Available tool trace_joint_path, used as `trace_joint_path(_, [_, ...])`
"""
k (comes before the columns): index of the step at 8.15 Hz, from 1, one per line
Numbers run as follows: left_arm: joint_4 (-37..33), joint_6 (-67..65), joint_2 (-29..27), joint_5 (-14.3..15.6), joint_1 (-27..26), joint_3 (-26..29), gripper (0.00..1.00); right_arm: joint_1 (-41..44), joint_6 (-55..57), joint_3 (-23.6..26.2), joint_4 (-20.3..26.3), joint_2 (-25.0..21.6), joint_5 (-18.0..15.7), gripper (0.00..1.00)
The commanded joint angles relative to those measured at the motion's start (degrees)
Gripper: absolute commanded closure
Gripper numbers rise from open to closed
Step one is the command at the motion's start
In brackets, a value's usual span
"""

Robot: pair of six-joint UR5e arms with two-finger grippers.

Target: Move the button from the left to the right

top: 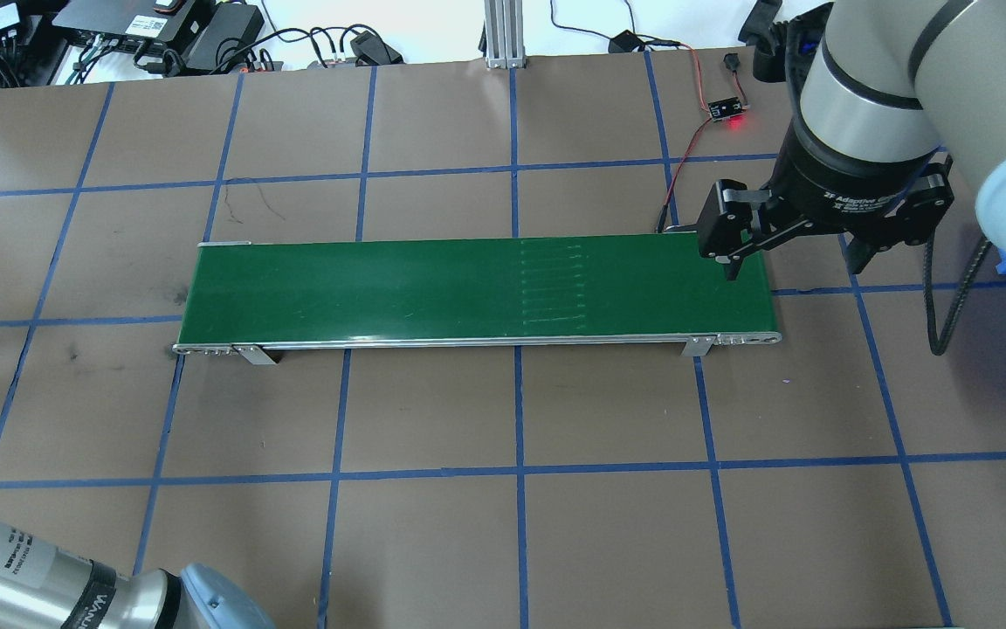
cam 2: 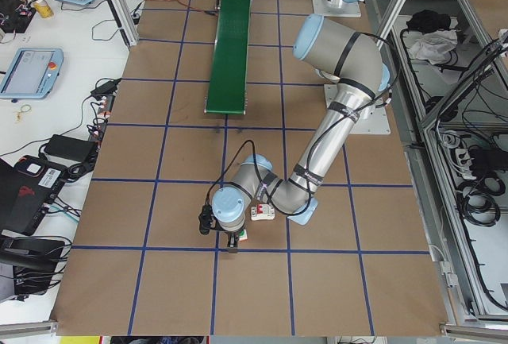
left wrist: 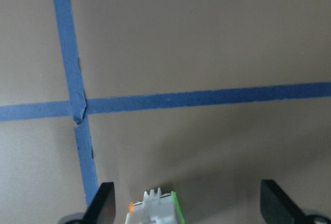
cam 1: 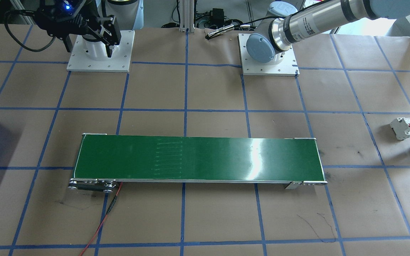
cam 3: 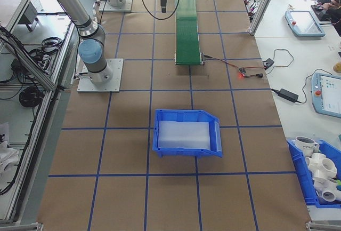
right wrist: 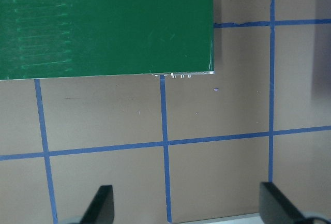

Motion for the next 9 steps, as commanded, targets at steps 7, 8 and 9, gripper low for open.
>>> trace_joint_path(7, [-0.32, -7.45, -0.2, -0.79, 1.45, -0.5, 0.23, 0.0, 0.09, 0.09, 0.49, 0.0, 0.0, 0.0])
trace_joint_path(8, [-0.32, -7.45, -0.11, -0.7, 1.45, -0.5, 0.39, 0.0, 0.09, 0.09, 0.66, 0.0, 0.0, 0.0])
trace_joint_path(9, [-0.32, -7.36, 0.15, -0.26, 1.45, -0.5, 0.6, 0.0, 0.09, 0.09, 0.75, 0.0, 0.0, 0.0])
